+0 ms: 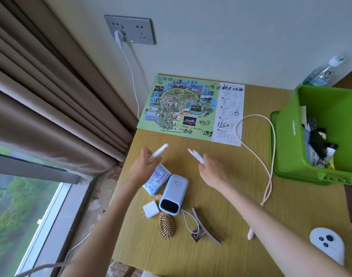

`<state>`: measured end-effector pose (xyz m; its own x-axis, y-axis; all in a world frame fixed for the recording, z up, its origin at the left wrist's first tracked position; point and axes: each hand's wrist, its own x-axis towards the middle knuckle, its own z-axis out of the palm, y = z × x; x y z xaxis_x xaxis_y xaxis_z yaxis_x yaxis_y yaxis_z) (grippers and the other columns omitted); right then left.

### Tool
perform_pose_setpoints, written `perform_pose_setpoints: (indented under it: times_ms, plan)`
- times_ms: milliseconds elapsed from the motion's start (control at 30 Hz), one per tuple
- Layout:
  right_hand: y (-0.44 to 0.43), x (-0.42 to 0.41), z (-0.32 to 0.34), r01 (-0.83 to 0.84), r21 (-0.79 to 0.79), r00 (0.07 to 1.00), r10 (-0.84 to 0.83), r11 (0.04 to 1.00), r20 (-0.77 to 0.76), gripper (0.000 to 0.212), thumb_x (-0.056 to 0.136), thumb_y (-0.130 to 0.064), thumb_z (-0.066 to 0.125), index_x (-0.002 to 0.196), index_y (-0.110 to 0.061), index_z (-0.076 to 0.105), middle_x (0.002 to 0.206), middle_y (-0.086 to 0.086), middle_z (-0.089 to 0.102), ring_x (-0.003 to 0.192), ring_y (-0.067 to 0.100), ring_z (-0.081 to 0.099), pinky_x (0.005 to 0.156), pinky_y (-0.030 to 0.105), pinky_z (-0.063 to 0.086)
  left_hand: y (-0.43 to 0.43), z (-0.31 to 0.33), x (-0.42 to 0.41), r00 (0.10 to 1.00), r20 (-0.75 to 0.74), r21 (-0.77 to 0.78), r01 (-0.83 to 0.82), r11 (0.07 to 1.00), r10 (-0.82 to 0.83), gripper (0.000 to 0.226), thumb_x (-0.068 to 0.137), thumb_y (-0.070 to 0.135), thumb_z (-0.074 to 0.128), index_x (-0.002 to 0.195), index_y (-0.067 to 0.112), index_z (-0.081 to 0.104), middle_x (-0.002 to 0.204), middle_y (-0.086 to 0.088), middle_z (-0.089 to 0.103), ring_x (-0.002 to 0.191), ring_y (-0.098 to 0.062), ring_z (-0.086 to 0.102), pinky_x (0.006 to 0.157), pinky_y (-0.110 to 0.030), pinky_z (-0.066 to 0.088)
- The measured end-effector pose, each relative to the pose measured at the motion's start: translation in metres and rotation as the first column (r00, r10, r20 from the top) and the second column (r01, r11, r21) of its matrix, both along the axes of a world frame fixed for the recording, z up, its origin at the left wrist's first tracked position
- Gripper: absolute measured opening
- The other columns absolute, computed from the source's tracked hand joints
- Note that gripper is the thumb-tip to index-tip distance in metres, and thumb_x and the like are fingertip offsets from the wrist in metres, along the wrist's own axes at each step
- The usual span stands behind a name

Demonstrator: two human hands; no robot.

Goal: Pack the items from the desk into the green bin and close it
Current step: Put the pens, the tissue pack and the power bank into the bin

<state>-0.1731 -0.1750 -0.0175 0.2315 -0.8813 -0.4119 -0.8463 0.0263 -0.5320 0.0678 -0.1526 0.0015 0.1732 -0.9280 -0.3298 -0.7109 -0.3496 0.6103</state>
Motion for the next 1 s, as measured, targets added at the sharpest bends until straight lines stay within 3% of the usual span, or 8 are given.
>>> perform_pose_setpoints:
  times_ms: [100, 167, 233, 333, 467, 600, 767, 1000]
  plan:
    - [0.016, 0.013, 0.002, -0.024, -0.026, 1.0, 0.024, 0.999, 0.004, 0.02, 0.095, -0.019, 0.043, 0.077, -0.022, 0.036, 0.065, -0.005, 0.042, 0.047, 0.01, 0.035, 0.043, 0.026, 0.033, 0.031, -0.004, 0.014, 0.993, -0.012, 0.006, -0.116, 0.993, 0.116, 0.031, 0.089, 0.038, 0.064, 0.08, 0.018, 0.043, 0.062, 0.004, 0.047, 0.054, -0.017, 0.042, 0.052, -0.031, 0.03]
    - [0.03, 0.023, 0.002, -0.061, -0.034, 0.997, 0.059, 0.998, -0.042, 0.018, 0.092, -0.024, 0.05, 0.079, -0.022, 0.038, 0.069, -0.005, 0.048, 0.05, 0.01, 0.043, 0.046, 0.027, 0.04, 0.052, -0.007, 0.021, 0.993, -0.005, 0.0, -0.115, 0.993, 0.115, 0.036, 0.087, 0.039, 0.067, 0.07, 0.022, 0.04, 0.059, 0.004, 0.046, 0.054, -0.017, 0.041, 0.052, -0.032, 0.028]
    - [0.044, 0.033, 0.003, -0.137, -0.05, 0.985, 0.13, 0.989, -0.114, 0.02, 0.09, -0.033, 0.057, 0.095, -0.017, 0.045, 0.081, -0.001, 0.059, 0.063, 0.016, 0.058, 0.055, 0.032, 0.049, 0.074, -0.011, 0.024, 0.992, -0.025, 0.001, -0.123, 0.992, 0.123, 0.038, 0.085, 0.039, 0.069, 0.064, 0.024, 0.041, 0.056, 0.005, 0.045, 0.051, -0.015, 0.041, 0.05, -0.031, 0.027]
    - [0.063, 0.043, 0.004, -0.242, -0.085, 0.963, 0.229, 0.967, -0.142, 0.048, 0.088, -0.031, 0.064, 0.128, -0.015, 0.043, 0.107, 0.002, 0.061, 0.086, 0.02, 0.064, 0.068, 0.031, 0.052, 0.102, -0.021, 0.021, 0.979, -0.057, 0.044, -0.193, 0.98, 0.195, 0.037, 0.079, 0.04, 0.075, 0.062, 0.026, 0.045, 0.052, 0.007, 0.044, 0.048, -0.012, 0.04, 0.049, -0.029, 0.027]
    - [0.072, 0.049, 0.01, -0.476, -0.138, 0.875, 0.453, 0.869, -0.171, 0.06, 0.082, -0.004, 0.061, 0.135, -0.025, 0.042, 0.114, 0.003, 0.054, 0.077, 0.023, 0.062, 0.061, 0.03, 0.044, 0.123, -0.041, 0.016, 0.957, -0.101, 0.142, -0.255, 0.956, 0.27, 0.036, 0.074, 0.038, 0.081, 0.073, 0.018, 0.051, 0.061, 0.002, 0.049, 0.057, -0.02, 0.046, 0.057, -0.034, 0.035]
    - [0.066, 0.05, 0.015, -0.666, -0.088, 0.727, 0.619, 0.741, -0.298, 0.074, 0.086, 0.002, 0.055, 0.146, -0.033, 0.032, 0.117, 0.008, 0.049, 0.088, 0.029, 0.063, 0.072, 0.036, 0.047, 0.135, -0.05, 0.013, 0.954, -0.059, 0.184, -0.28, 0.942, 0.295, 0.035, 0.074, 0.042, 0.079, 0.077, 0.024, 0.049, 0.066, 0.003, 0.055, 0.059, -0.018, 0.052, 0.056, -0.033, 0.041]
    - [0.06, 0.064, 0.016, -0.753, -0.096, 0.616, 0.647, 0.651, -0.45, 0.071, 0.082, 0.004, 0.06, 0.142, -0.021, 0.032, 0.117, 0.012, 0.048, 0.082, 0.026, 0.063, 0.063, 0.034, 0.039, 0.137, -0.041, 0.01, 0.925, -0.059, 0.137, -0.366, 0.921, 0.376, 0.03, 0.078, 0.041, 0.075, 0.078, 0.02, 0.054, 0.062, 0.004, 0.057, 0.055, -0.017, 0.052, 0.051, -0.029, 0.036]
    - [0.05, 0.055, 0.013, -0.821, -0.141, 0.546, 0.687, 0.554, -0.479, 0.066, 0.08, 0.001, 0.062, 0.135, -0.021, 0.035, 0.114, 0.009, 0.05, 0.079, 0.026, 0.063, 0.059, 0.034, 0.031, 0.124, -0.008, 0.008, 0.898, -0.052, 0.009, -0.437, 0.9, 0.436, 0.025, 0.092, 0.03, 0.059, 0.077, 0.012, 0.051, 0.059, 0.0, 0.049, 0.054, -0.023, 0.045, 0.052, -0.031, 0.031]
